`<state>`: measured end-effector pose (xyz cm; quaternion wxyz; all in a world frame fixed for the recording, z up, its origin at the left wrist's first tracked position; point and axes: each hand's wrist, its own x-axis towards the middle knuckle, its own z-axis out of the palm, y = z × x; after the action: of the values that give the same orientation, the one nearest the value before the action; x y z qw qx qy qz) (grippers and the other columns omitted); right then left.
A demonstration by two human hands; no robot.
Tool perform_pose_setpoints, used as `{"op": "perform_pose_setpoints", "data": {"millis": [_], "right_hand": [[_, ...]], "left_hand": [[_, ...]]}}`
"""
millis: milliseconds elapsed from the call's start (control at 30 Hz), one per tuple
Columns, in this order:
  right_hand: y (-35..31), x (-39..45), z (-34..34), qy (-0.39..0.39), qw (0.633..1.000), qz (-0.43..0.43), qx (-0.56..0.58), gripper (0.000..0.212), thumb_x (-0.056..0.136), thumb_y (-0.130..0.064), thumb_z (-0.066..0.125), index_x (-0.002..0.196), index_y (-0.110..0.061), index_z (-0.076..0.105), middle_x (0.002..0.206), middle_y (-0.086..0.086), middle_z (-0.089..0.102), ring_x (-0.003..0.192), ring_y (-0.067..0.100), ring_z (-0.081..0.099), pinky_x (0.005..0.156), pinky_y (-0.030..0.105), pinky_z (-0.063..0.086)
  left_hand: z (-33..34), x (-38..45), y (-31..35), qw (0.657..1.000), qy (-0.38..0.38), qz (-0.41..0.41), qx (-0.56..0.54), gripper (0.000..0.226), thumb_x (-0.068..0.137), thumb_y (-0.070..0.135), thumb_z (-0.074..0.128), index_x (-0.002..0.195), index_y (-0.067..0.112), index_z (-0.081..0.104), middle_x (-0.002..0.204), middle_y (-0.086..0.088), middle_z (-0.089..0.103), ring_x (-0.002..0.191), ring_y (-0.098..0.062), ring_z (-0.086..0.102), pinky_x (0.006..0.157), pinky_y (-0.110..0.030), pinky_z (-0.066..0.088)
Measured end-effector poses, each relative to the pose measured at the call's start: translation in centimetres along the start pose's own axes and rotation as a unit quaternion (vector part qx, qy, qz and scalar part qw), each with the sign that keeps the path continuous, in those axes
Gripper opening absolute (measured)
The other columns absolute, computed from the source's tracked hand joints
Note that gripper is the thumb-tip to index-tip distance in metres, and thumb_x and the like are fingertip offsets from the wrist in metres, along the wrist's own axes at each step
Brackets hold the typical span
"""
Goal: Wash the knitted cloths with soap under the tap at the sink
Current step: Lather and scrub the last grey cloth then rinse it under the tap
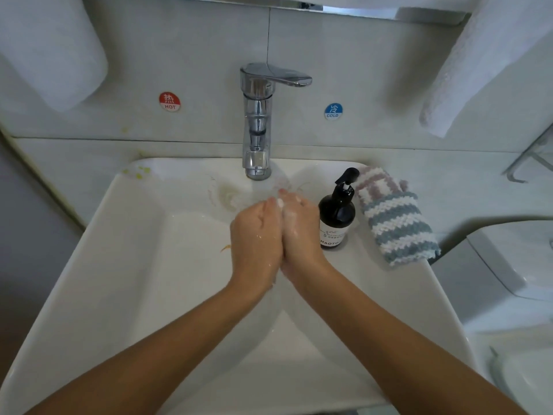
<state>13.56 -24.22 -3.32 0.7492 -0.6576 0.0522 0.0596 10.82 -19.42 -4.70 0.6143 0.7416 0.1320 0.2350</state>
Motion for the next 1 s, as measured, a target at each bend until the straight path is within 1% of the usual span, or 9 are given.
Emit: {"op": "perform_pose_setpoints", "data": {"millis": [100,233,333,433,600,733,867,933,1000], "right_hand": [[0.7,-1.4,0.4,-0.005,1.0,-0.003,-0.013,0.029,0.09,-0.021,0.059,0.063,-0.016,0.048,0.062,0.007,0.045,0.063,0.017,0.047,0.059,0.032,0.039],[-0.7,0.3,0.0,0.025,0.999,0.031,0.02,0.03,0.092,-0.017,0.058,0.064,-0.016,0.047,0.051,0.001,0.047,0.051,0.017,0.048,0.048,0.025,0.036],[-0.7,0.6,-0.6,0.037,0.998,0.036,0.023,0.032,0.092,-0.03,0.062,0.064,-0.02,0.052,0.053,-0.004,0.054,0.05,0.014,0.054,0.048,0.024,0.041],[-0.7,0.4,-1.0,0.019,0.998,0.043,0.041,0.021,0.086,-0.034,0.071,0.078,-0.017,0.061,0.064,-0.002,0.066,0.058,0.012,0.065,0.055,0.024,0.051],[-1.0,0.8,-1.7,-0.013,0.998,0.038,0.047,0.026,0.085,-0.021,0.073,0.102,-0.006,0.06,0.092,0.01,0.071,0.08,0.02,0.071,0.069,0.029,0.059],[-1.0,0.9,-2.0,0.04,0.999,-0.014,0.03,0.018,0.087,-0.011,0.069,0.094,-0.011,0.052,0.083,0.004,0.063,0.073,0.016,0.063,0.064,0.025,0.054],[-1.2,0.4,-1.9,0.007,0.999,-0.041,0.023,0.01,0.091,-0.008,0.064,0.091,-0.019,0.063,0.087,0.003,0.067,0.076,0.013,0.066,0.057,0.019,0.052],[-0.8,-0.2,-1.3,-0.033,0.999,-0.025,0.018,0.015,0.093,-0.007,0.06,0.091,-0.019,0.068,0.089,0.005,0.072,0.081,0.016,0.07,0.059,0.021,0.055],[-0.5,-0.8,-0.5,-0.068,0.997,0.0,0.022,0.019,0.095,-0.005,0.055,0.103,-0.013,0.07,0.097,0.011,0.073,0.09,0.021,0.071,0.065,0.027,0.058]], "left_hand": [[-0.4,2.1,-0.7,0.998,0.03,-0.045,-0.008,0.049,0.102,0.024,0.044,0.056,0.01,0.047,0.051,-0.005,0.048,0.05,-0.018,0.047,0.052,-0.032,0.038],[0.0,0.3,-0.3,1.0,0.006,-0.019,-0.012,0.043,0.1,0.023,0.047,0.072,-0.008,0.054,0.066,-0.025,0.058,0.062,-0.038,0.056,0.057,-0.047,0.049],[-0.5,0.9,0.0,1.0,-0.017,0.001,-0.004,0.041,0.096,0.026,0.056,0.069,-0.005,0.05,0.056,-0.011,0.051,0.052,-0.02,0.048,0.052,-0.036,0.046],[-1.3,2.2,0.2,1.0,0.006,-0.013,-0.004,0.032,0.091,0.031,0.063,0.07,0.009,0.053,0.06,0.004,0.052,0.051,-0.003,0.048,0.051,-0.021,0.044],[-2.8,3.1,0.6,0.997,-0.041,-0.059,0.014,0.023,0.087,0.037,0.068,0.093,0.018,0.056,0.077,0.007,0.056,0.06,-0.005,0.051,0.052,-0.024,0.044],[-3.1,3.1,0.5,0.995,-0.089,-0.045,0.007,0.029,0.086,0.026,0.071,0.109,0.025,0.052,0.094,0.012,0.059,0.066,0.006,0.059,0.052,-0.009,0.043],[-2.7,2.7,0.4,0.998,-0.055,-0.023,-0.01,0.016,0.084,0.026,0.073,0.094,0.017,0.063,0.082,0.006,0.066,0.068,0.002,0.062,0.06,-0.014,0.049],[-2.5,2.7,0.4,0.998,-0.033,-0.042,-0.031,0.013,0.086,0.025,0.07,0.08,0.017,0.062,0.072,0.004,0.065,0.066,-0.006,0.063,0.06,-0.021,0.053],[-2.3,2.7,0.3,0.997,-0.006,-0.058,-0.055,0.015,0.088,0.019,0.065,0.076,0.017,0.059,0.068,0.002,0.062,0.064,-0.01,0.062,0.056,-0.023,0.052]]}}
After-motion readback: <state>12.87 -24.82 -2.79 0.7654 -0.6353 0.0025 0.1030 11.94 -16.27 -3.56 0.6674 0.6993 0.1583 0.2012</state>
